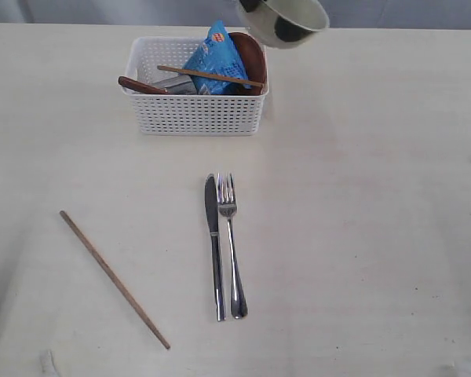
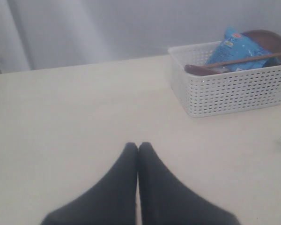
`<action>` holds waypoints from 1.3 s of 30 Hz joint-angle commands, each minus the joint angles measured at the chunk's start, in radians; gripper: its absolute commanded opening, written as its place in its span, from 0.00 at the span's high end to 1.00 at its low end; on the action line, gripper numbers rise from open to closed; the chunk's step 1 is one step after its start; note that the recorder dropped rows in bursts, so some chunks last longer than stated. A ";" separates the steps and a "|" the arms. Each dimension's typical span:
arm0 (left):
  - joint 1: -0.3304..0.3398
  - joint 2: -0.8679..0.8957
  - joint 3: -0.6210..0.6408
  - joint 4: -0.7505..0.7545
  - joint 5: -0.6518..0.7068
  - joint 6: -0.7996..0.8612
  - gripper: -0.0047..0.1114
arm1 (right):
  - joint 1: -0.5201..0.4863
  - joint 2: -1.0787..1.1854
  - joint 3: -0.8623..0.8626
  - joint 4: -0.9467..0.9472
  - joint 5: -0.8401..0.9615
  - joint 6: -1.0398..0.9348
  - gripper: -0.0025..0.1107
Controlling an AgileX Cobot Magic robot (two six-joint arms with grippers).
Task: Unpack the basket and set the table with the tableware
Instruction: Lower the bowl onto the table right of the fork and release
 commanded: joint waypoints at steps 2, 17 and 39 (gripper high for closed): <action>0.002 -0.003 0.002 0.005 -0.003 0.000 0.96 | -0.002 -0.181 0.286 -0.064 0.010 0.110 0.98; 0.002 -0.003 0.002 0.005 -0.003 0.000 0.96 | 0.234 -0.372 0.969 -0.118 -0.244 0.185 0.98; 0.002 -0.003 0.002 0.005 -0.003 0.000 0.96 | 0.231 -0.339 1.168 -0.260 -0.551 0.386 0.98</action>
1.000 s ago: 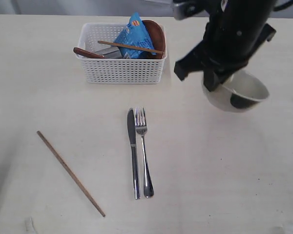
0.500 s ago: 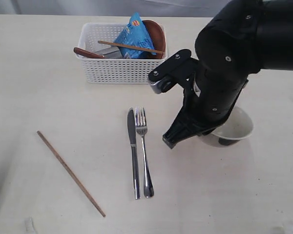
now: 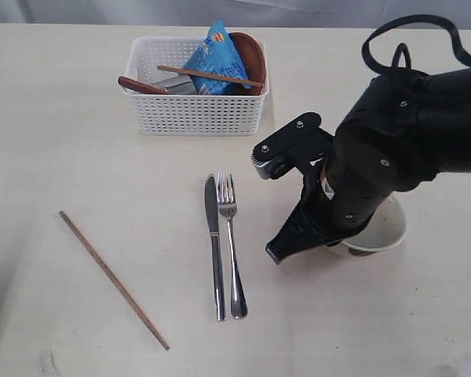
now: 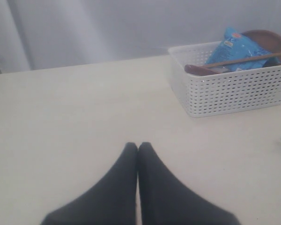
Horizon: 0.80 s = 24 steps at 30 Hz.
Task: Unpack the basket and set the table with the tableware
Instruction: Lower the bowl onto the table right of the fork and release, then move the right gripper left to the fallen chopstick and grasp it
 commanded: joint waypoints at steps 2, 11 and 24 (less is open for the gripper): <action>0.002 -0.003 0.002 0.005 -0.003 0.000 0.96 | -0.007 -0.004 0.012 -0.009 -0.038 0.001 0.98; 0.002 -0.003 0.002 0.005 -0.003 0.000 0.96 | -0.007 -0.004 0.012 0.134 -0.014 -0.139 0.97; 0.002 -0.003 0.002 0.005 -0.003 0.000 0.96 | -0.007 -0.006 -0.264 0.153 0.244 -0.150 0.50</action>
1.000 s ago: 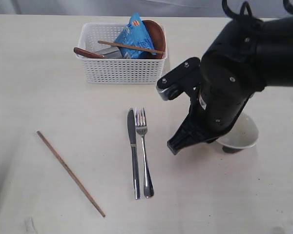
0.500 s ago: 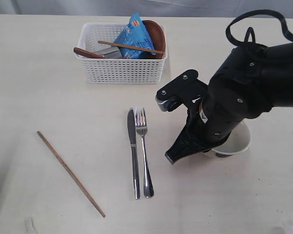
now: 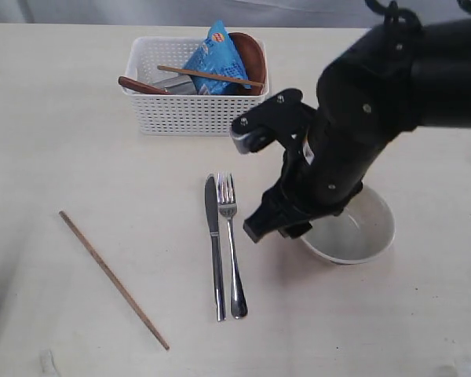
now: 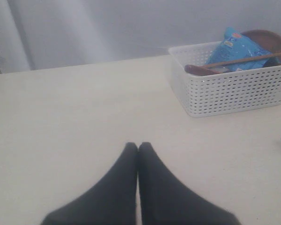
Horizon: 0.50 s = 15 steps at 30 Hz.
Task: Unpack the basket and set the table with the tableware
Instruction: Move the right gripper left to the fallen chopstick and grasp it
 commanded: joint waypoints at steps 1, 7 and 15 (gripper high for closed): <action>0.002 -0.003 0.002 0.005 -0.003 0.000 0.96 | -0.005 -0.007 -0.151 0.061 0.147 -0.039 0.50; 0.002 -0.003 0.002 0.005 -0.003 0.000 0.96 | 0.080 -0.001 -0.242 0.328 0.143 -0.170 0.50; 0.002 -0.003 0.002 0.005 -0.003 0.000 0.96 | 0.293 0.177 -0.293 0.321 0.049 -0.087 0.50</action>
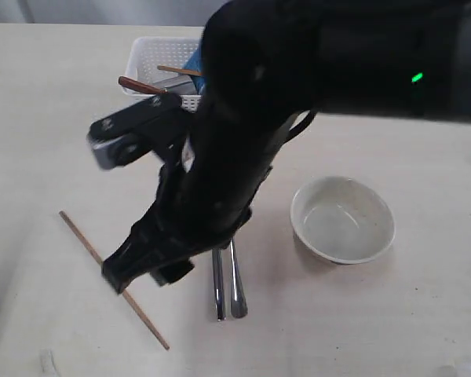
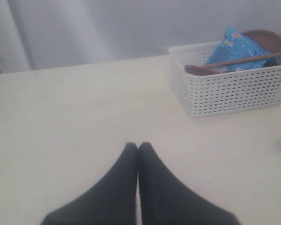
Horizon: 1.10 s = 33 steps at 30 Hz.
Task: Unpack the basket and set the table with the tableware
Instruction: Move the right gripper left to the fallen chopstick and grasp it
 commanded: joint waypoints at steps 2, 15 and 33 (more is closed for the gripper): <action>0.002 -0.003 0.002 0.005 -0.003 0.000 0.96 | 0.079 0.166 -0.104 0.002 -0.046 0.027 0.50; 0.002 -0.003 0.002 0.005 -0.003 0.000 0.96 | 0.104 0.471 -0.448 -0.044 -0.005 0.034 0.55; 0.002 -0.003 0.002 0.005 -0.003 0.000 0.96 | 0.104 0.581 -0.467 -0.090 -0.034 0.042 0.57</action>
